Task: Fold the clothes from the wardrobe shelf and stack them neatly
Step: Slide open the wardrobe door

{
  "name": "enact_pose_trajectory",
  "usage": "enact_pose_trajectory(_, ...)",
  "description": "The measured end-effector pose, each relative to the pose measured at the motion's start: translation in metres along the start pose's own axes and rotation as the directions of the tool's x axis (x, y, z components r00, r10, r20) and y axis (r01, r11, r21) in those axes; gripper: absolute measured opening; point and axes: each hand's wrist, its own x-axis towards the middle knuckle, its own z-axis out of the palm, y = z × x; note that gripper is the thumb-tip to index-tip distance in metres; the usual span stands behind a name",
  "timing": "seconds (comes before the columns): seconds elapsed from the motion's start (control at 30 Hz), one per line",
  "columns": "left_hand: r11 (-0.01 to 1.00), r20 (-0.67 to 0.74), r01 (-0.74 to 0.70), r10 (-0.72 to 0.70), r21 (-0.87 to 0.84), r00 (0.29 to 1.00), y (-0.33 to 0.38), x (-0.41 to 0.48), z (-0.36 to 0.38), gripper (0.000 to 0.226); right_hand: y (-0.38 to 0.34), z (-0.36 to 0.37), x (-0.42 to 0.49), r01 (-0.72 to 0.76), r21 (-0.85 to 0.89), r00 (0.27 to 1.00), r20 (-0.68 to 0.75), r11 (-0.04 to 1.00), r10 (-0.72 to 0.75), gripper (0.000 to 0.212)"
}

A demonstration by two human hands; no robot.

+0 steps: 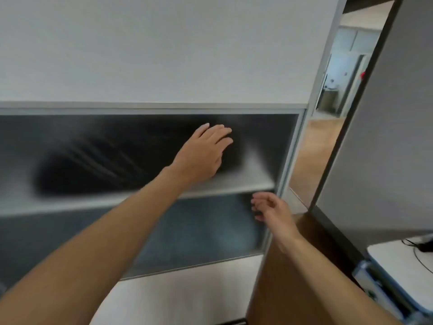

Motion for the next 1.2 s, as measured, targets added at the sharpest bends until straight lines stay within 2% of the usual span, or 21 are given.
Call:
enact_pose_trajectory(0.07,0.993,0.053,0.018,-0.024,0.119,0.998,-0.001,0.022,0.005,0.054,-0.013,-0.012,0.026,0.057,-0.065,0.989,-0.135,0.996,-0.065,0.019)
enact_pose_trajectory(0.17,0.967,0.106,0.083,-0.111,0.241,0.988,-0.011,0.044,0.019,0.072,-0.036,-0.036,0.074,0.11,-0.065,0.952,-0.279,0.992,-0.124,0.044)
enact_pose_trajectory(0.33,0.929,0.145,0.063,-0.124,0.365,0.982,-0.033,0.045,0.049,0.105,-0.055,-0.075,0.136,0.056,-0.112,0.922,-0.375,0.992,-0.095,0.072)
enact_pose_trajectory(0.47,0.914,0.141,0.076,-0.142,0.399,0.98,-0.041,0.044,0.061,0.119,-0.054,-0.077,0.16,0.122,-0.111,0.935,-0.321,0.986,-0.152,0.068)
enact_pose_trajectory(0.67,0.914,0.134,0.093,-0.158,0.394,0.978,-0.044,0.038,0.065,0.114,-0.047,-0.08,0.163,0.165,-0.054,0.939,-0.296,0.985,-0.173,0.064)
enact_pose_trajectory(0.9,0.898,0.165,0.094,-0.18,0.43,0.97,-0.057,0.02,0.053,0.112,-0.042,-0.069,0.154,0.15,0.002,0.971,-0.187,0.989,-0.147,0.069)
enact_pose_trajectory(1.1,0.847,0.192,0.163,-0.295,0.506,0.936,-0.077,-0.017,0.031,0.116,-0.044,-0.031,0.139,0.166,0.025,0.985,-0.04,0.986,-0.165,0.071)
enact_pose_trajectory(1.2,0.816,0.205,0.243,-0.398,0.525,0.894,-0.081,-0.036,0.021,0.114,-0.046,-0.004,0.128,0.206,0.002,0.978,0.002,0.978,-0.206,0.076)
